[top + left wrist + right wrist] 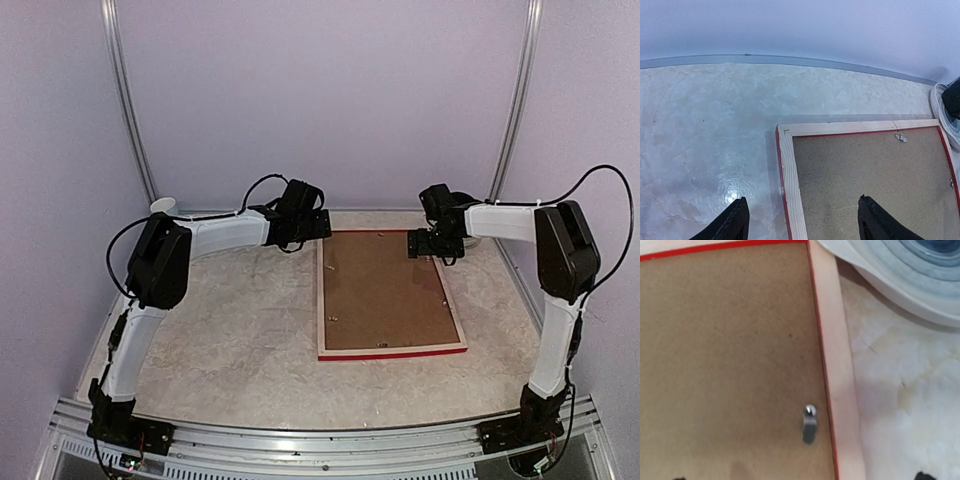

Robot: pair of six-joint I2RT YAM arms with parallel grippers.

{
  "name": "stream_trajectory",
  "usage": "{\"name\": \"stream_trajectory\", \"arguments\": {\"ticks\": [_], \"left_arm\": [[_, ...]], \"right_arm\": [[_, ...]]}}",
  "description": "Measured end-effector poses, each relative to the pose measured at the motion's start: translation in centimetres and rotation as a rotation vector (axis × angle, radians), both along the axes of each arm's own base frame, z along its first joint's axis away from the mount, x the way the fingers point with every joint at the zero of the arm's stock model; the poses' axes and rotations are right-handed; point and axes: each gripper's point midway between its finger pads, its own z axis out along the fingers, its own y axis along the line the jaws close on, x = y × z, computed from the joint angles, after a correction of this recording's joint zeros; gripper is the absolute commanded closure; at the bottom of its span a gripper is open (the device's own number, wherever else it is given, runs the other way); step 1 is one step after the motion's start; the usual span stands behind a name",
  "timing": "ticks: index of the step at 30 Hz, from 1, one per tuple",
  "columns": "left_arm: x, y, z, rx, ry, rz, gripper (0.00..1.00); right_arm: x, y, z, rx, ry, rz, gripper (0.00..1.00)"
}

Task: Put the photo into the frame
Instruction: Press the backboard onto the photo.

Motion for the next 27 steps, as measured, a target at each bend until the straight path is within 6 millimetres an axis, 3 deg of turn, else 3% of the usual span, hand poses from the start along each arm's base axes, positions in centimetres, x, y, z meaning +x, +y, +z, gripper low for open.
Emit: {"name": "stream_trajectory", "arguments": {"ticks": [6,13,20,27], "left_arm": [[0.3,-0.6,-3.8,0.063,0.041,-0.037,0.26],[-2.1,0.5,-8.8,0.114,0.130,-0.056,0.26],[-4.4,-0.2,-8.9,0.114,0.131,-0.082,0.26],[-5.9,-0.2,-8.9,0.109,0.134,-0.085,0.26]], "right_arm": [[1.9,0.5,-1.5,-0.026,0.014,0.023,0.01],[5.5,2.9,-0.9,-0.023,-0.038,0.071,0.01],[8.9,6.5,-0.5,-0.008,-0.097,0.116,0.01],[9.3,8.4,-4.3,-0.052,-0.059,0.146,0.01]]}}
